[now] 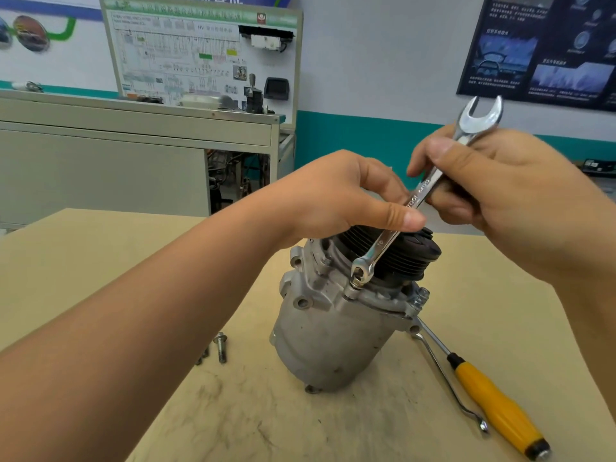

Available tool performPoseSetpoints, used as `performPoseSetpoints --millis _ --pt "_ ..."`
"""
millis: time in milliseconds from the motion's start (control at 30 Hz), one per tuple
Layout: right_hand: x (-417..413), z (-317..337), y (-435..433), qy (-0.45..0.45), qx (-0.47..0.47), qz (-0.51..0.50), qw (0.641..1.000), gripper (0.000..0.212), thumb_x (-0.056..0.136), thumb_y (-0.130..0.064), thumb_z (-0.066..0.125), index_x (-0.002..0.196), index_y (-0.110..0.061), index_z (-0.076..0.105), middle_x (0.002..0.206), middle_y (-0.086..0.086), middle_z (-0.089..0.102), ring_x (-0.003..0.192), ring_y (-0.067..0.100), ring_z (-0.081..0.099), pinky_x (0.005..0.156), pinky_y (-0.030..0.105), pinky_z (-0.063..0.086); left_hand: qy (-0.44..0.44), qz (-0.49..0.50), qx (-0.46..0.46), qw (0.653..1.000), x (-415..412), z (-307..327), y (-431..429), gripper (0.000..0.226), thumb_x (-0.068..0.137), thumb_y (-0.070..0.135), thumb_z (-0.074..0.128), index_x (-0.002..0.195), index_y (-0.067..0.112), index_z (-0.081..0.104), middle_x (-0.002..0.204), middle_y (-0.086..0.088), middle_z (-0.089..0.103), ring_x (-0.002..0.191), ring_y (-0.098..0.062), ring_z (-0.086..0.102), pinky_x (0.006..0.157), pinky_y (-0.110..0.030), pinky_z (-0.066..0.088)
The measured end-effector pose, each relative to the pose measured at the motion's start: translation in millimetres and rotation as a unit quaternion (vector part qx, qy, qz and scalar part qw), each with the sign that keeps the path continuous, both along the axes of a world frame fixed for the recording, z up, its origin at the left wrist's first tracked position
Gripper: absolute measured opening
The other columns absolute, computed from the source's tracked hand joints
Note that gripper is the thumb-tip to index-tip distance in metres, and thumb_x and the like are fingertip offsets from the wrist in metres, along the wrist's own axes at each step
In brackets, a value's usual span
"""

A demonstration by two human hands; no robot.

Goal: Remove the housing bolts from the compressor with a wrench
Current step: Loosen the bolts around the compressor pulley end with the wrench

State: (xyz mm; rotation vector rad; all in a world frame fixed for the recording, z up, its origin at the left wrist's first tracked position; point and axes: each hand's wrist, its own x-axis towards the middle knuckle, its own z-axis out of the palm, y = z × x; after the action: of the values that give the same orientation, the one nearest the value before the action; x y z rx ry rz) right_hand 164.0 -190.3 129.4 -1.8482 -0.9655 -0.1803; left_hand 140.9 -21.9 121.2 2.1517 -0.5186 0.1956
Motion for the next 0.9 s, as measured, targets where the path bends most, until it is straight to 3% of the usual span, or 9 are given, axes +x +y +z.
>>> performPoseSetpoints --millis 133,333,500,700,800,900 --pt "0 1 -2 -0.001 0.016 0.006 1.000 0.030 0.081 -0.045 0.043 0.080 -0.017 0.056 0.041 -0.002 0.042 0.043 0.008 0.033 0.042 0.011 0.032 0.004 0.000 0.006 1.000 2 -1 0 0.016 0.053 0.048 0.071 0.052 0.033 0.065 0.084 0.020 0.065 0.092 0.006 0.056 0.109 -0.033 0.031" --pt "1 -2 -7 -0.007 0.032 0.005 0.999 0.030 0.083 -0.042 0.045 0.075 -0.018 0.062 0.045 0.004 0.053 0.035 0.005 0.039 0.040 0.013 0.035 -0.002 0.002 0.007 1.000 -1 -1 -4 0.023 0.053 0.049 0.072 0.056 0.029 0.061 0.083 0.007 0.064 0.092 -0.012 0.061 0.105 -0.043 0.039" --pt "1 2 -10 0.085 0.064 0.039 0.994 0.025 0.076 -0.037 0.054 0.070 -0.015 0.065 0.048 0.006 0.060 0.034 0.008 0.049 0.036 0.012 0.037 0.000 0.013 0.009 1.000 0 -4 -6 0.029 0.073 0.034 0.077 0.059 0.026 0.054 0.072 0.015 0.058 0.082 -0.006 0.056 0.093 -0.031 0.042" --pt "1 9 6 0.112 0.033 -0.035 0.993 0.035 0.063 -0.047 0.062 0.055 -0.013 0.067 0.042 -0.001 0.053 0.033 0.006 0.041 0.037 0.013 0.037 -0.016 0.043 0.022 0.999 5 -8 -8 0.018 0.080 0.031 0.074 0.072 0.022 0.060 0.090 0.010 0.064 0.092 -0.005 0.058 0.090 -0.023 0.041" --pt "5 13 16 0.122 0.017 -0.052 0.991 0.036 0.074 -0.045 0.062 0.055 -0.014 0.061 0.039 -0.003 0.048 0.033 0.006 0.037 0.036 0.013 0.035 -0.024 0.049 0.037 0.998 7 -9 -7 0.015 0.083 0.029 0.071 0.093 0.019 0.068 0.102 0.007 0.068 0.102 -0.006 0.059 0.089 -0.011 0.039" --pt "11 16 26 0.097 -0.004 -0.062 0.993 0.036 0.092 -0.037 0.054 0.065 -0.014 0.058 0.041 -0.003 0.049 0.036 0.008 0.039 0.038 0.013 0.036 -0.023 0.060 0.027 0.998 8 -7 -1 0.009 0.081 0.032 0.073 0.086 0.025 0.069 0.089 0.015 0.068 0.089 0.006 0.058 0.069 0.004 0.035"
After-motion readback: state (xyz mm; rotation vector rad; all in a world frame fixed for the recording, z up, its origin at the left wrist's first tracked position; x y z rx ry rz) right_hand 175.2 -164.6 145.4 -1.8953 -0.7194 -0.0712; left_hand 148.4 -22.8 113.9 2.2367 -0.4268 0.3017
